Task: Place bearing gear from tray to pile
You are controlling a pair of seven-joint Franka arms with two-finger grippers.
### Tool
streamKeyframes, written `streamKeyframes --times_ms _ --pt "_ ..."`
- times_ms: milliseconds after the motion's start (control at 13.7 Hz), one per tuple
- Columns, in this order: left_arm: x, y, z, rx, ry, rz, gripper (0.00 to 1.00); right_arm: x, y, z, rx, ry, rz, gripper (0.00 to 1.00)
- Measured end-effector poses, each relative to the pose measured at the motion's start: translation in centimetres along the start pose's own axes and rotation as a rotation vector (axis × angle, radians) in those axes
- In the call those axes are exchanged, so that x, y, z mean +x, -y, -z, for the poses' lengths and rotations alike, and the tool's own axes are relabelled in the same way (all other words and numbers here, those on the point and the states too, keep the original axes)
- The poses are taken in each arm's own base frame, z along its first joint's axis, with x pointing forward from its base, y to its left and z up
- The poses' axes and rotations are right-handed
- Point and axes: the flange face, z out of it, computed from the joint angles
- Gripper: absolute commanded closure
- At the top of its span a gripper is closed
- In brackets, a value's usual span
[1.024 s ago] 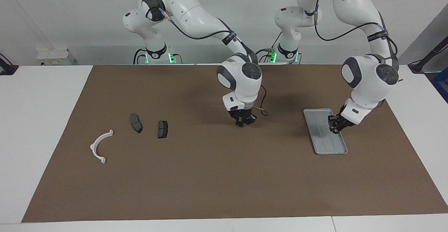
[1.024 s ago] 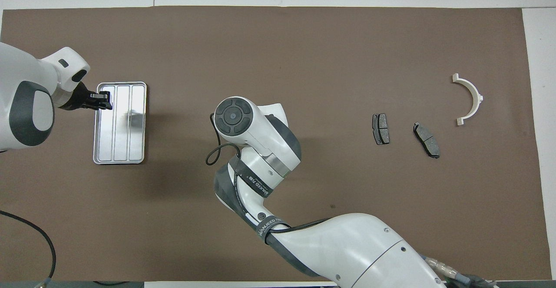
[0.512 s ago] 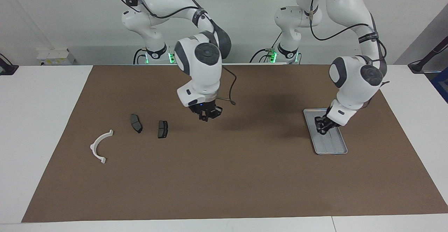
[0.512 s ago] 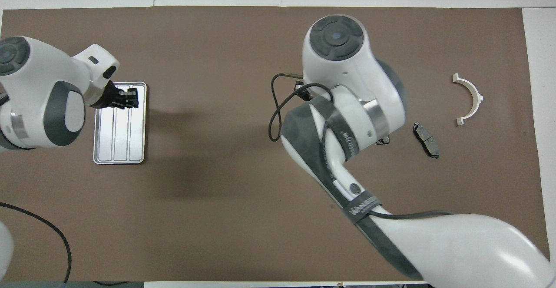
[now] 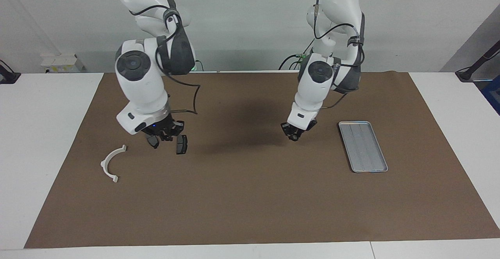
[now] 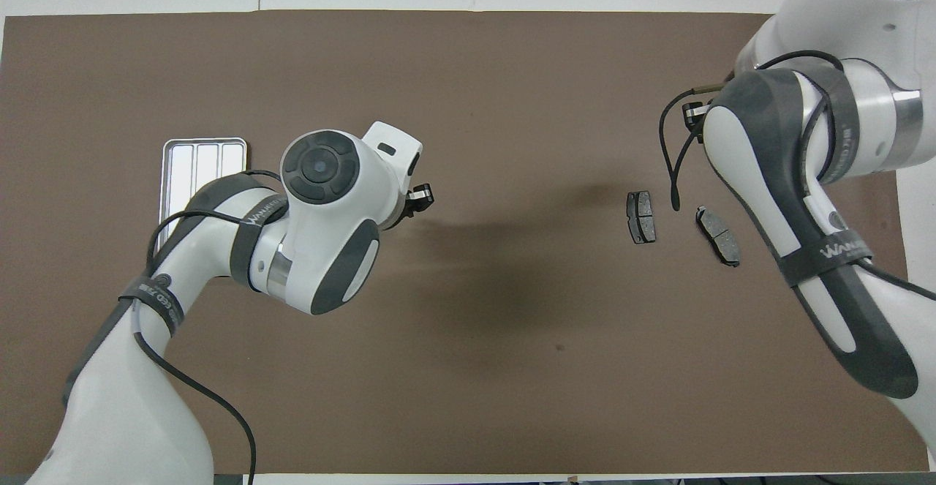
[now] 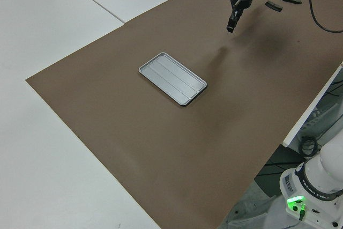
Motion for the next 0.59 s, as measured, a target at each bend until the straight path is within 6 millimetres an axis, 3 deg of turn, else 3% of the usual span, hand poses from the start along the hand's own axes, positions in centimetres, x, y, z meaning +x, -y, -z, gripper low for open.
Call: streamKeyframes --times_ms 220,366,585 --pt "-1.7 -1.7 -1.9 -0.004 -0.004 0.01 1.0 0.3 -4.3 -5.8 0.001 -0.07 0.038 1.0" --pt "-1.9 -2.1 -3.2 -0.004 -0.013 0.018 1.0 0.0 -4.6 -9.0 0.002 -0.09 0.043 1.0" --pt "-2.5 -2.5 -5.5 0.013 -0.023 0.021 1.0 0.3 -5.4 -10.9 -0.001 -0.121 0.059 1.0"
